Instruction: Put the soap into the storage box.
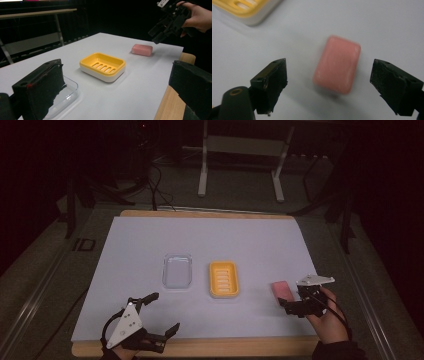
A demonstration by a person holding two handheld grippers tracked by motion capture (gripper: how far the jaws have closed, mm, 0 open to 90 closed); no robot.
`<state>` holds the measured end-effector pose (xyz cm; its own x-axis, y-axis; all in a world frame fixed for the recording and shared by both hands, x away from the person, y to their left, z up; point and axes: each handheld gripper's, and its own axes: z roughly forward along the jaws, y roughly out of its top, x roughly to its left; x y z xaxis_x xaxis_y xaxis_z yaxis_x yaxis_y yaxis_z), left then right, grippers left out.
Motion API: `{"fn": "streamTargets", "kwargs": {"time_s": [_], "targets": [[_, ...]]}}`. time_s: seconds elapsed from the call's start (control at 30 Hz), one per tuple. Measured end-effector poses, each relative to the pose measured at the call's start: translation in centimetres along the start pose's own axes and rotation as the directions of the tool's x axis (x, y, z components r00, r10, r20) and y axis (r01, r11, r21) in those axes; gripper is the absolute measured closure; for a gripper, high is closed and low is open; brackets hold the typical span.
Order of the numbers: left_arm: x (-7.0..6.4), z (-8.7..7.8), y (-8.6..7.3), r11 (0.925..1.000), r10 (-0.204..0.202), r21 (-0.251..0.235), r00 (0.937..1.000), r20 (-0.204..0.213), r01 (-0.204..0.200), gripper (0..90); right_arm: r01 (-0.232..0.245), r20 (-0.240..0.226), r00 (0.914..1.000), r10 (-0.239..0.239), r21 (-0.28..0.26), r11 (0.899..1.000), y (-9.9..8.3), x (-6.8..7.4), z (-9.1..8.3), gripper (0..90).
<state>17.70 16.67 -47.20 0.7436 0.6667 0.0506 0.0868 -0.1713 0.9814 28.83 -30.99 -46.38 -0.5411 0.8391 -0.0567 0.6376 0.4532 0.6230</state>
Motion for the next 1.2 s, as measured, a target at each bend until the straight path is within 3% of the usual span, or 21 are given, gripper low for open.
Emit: {"fn": "streamTargets", "kwargs": {"time_s": [0.07, 0.17, 0.2, 0.37, 0.43, 0.53, 0.8, 0.87, 0.9, 0.93, 1.0, 1.03, 1.07, 1.1, 1.2], "targets": [[0.0, 0.0, 0.0, 1.0, 0.002, 0.0, 1.0, -0.001, -0.002, 0.5, -0.027, -0.007, 0.9996, 0.027, 0.068, 0.997, -0.1, -0.3, 0.4, 14.5], [-0.1, 0.1, 0.0, 1.0, 0.0, -0.001, 1.0, 0.0, 0.0, 0.5, -0.042, -0.007, 0.9991, 0.043, 0.088, 0.995, -0.1, -0.4, 0.5, 14.7], [-0.1, 0.1, 0.0, 1.0, 0.002, 0.002, 1.0, -0.001, -0.002, 0.5, -0.088, -0.014, 0.9957, 0.091, 0.154, 0.984, -0.1, -0.5, 0.8, 15.7], [-0.1, 0.1, 0.0, 1.0, 0.002, 0.002, 1.0, -0.002, -0.002, 0.5, -0.171, -0.016, 0.9835, 0.18, 0.244, 0.955, 0.4, -0.5, 0.9, 15.9], [-0.1, 0.1, 0.0, 1.0, 0.004, 0.005, 1.0, -0.003, -0.004, 0.5, -0.182, -0.019, 0.9809, 0.194, 0.268, 0.946, 0.5, -0.4, 0.9, 15.9], [-0.1, 0.1, 0.0, 1.0, 0.003, 0.004, 1.0, -0.002, -0.003, 0.5, -0.2, -0.015, 0.9763, 0.216, 0.322, 0.925, 0.8, -0.4, 1.1, 18.0], [-0.1, 0.1, 0.0, 0.9999, 0.009, 0.01, 1.0, -0.002, -0.009, 0.5, -0.202, 0.006, 0.9751, 0.222, 0.44, 0.875, 0.9, -0.2, 1.7, 17.9], [-0.1, 0.1, 0.0, 0.9999, 0.01, 0.011, 0.9999, -0.002, -0.01, 0.5, -0.199, 0.005, 0.9742, 0.226, 0.489, 0.849, 0.9, -0.1, 1.9, 17.4], [-0.1, 0.1, 0.0, 0.9999, 0.01, 0.012, 0.9999, -0.001, -0.01, 0.5, -0.199, 0.005, 0.9742, 0.226, 0.489, 0.849, 0.9, -0.1, 1.9, 17.4], [-0.2, 0.1, 0.0, 0.9999, 0.011, 0.013, 0.9999, -0.001, -0.011, 0.5, -0.195, -0.005, 0.9721, 0.234, 0.535, 0.822, 1.0, 0.1, 2.2, 17.7], [-0.2, 0.1, 0.0, 0.9999, 0.012, 0.012, 0.9999, -0.001, -0.012, 0.5, -0.181, -0.013, 0.9735, 0.228, 0.565, 0.805, 1.1, 0.3, 2.3, 17.7], [-0.2, 0.1, 0.0, 0.9999, 0.012, 0.012, 0.9999, -0.001, -0.012, 0.5, -0.181, -0.013, 0.9735, 0.228, 0.565, 0.805, 1.1, 0.3, 2.3, 17.7], [-0.2, 0.1, 0.0, 0.9999, 0.012, 0.011, 0.9999, -0.002, -0.012, 0.5, -0.177, -0.006, 0.9749, 0.223, 0.588, 0.789, 1.3, 0.4, 2.5, 17.7], [-0.2, 0.1, 0.0, 0.9999, 0.012, 0.011, 0.9999, -0.002, -0.012, 0.5, -0.175, -0.005, 0.9749, 0.222, 0.597, 0.783, 1.4, 0.4, 2.5, 17.7], [-0.2, 0.1, 0.0, 0.9999, 0.012, 0.011, 0.9999, -0.002, -0.012, 0.5, -0.176, 0.014, 0.9778, 0.209, 0.601, 0.78, 1.7, 0.4, 2.6, 17.7]]}}
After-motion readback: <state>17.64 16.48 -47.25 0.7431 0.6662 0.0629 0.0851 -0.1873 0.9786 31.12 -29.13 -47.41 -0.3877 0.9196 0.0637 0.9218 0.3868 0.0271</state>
